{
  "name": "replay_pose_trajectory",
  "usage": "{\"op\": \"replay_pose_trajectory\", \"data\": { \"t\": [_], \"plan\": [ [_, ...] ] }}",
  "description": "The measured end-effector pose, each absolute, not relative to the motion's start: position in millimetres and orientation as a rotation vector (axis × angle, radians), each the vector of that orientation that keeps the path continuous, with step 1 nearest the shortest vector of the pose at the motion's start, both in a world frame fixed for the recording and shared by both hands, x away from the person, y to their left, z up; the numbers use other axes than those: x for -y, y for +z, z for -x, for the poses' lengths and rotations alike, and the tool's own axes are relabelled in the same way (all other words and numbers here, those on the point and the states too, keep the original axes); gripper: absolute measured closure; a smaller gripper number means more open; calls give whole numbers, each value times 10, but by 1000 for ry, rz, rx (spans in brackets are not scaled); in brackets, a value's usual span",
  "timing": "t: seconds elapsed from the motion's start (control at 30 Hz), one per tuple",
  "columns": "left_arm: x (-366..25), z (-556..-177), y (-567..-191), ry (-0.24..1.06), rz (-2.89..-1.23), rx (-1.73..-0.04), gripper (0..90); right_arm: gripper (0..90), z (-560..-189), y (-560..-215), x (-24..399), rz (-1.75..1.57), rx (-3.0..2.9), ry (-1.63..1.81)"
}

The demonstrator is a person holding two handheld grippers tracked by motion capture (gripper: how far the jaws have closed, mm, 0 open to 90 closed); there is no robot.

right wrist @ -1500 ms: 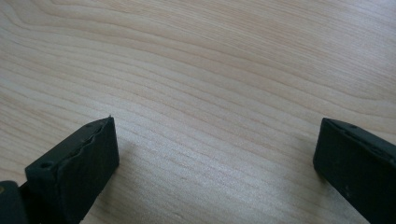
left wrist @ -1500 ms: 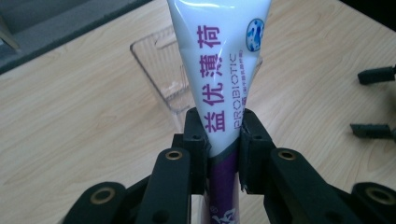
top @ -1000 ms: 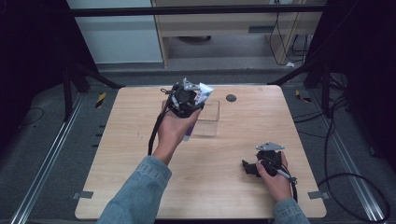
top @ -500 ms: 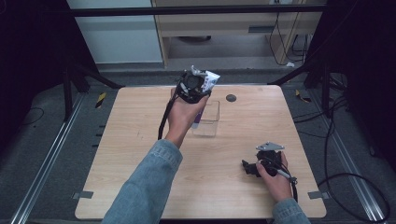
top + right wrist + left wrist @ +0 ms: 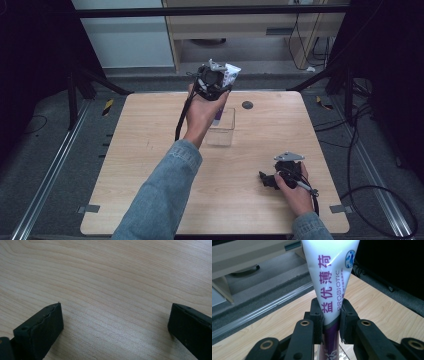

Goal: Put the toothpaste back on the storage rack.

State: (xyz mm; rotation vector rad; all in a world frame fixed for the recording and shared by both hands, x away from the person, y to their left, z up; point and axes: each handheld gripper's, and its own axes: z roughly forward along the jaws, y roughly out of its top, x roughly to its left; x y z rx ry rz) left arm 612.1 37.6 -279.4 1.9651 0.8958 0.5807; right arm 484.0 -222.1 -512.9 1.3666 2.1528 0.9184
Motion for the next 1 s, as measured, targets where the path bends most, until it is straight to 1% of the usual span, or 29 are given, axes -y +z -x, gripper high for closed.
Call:
{"op": "replay_pose_trajectory", "data": {
  "t": [0.3,0.43,0.57,0.77,1.0],
  "plan": [
    [-340,-6218,-2765,600,-1921,-874,755,5,-4846,-5129,2225,-1361,-2159,920],
    [-338,-6219,-2760,626,-1927,-860,755,5,-4848,-5129,2226,-1359,-2161,920],
    [-364,-6224,-2754,620,-1898,-859,755,5,-4848,-5129,2226,-1359,-2161,920],
    [-390,-6246,-2812,636,-1905,-856,755,5,-4848,-5129,2226,-1359,-2161,920],
    [-368,-6221,-2810,661,-1867,-835,754,4,-4848,-5129,2226,-1359,-2161,920]
  ]
}}
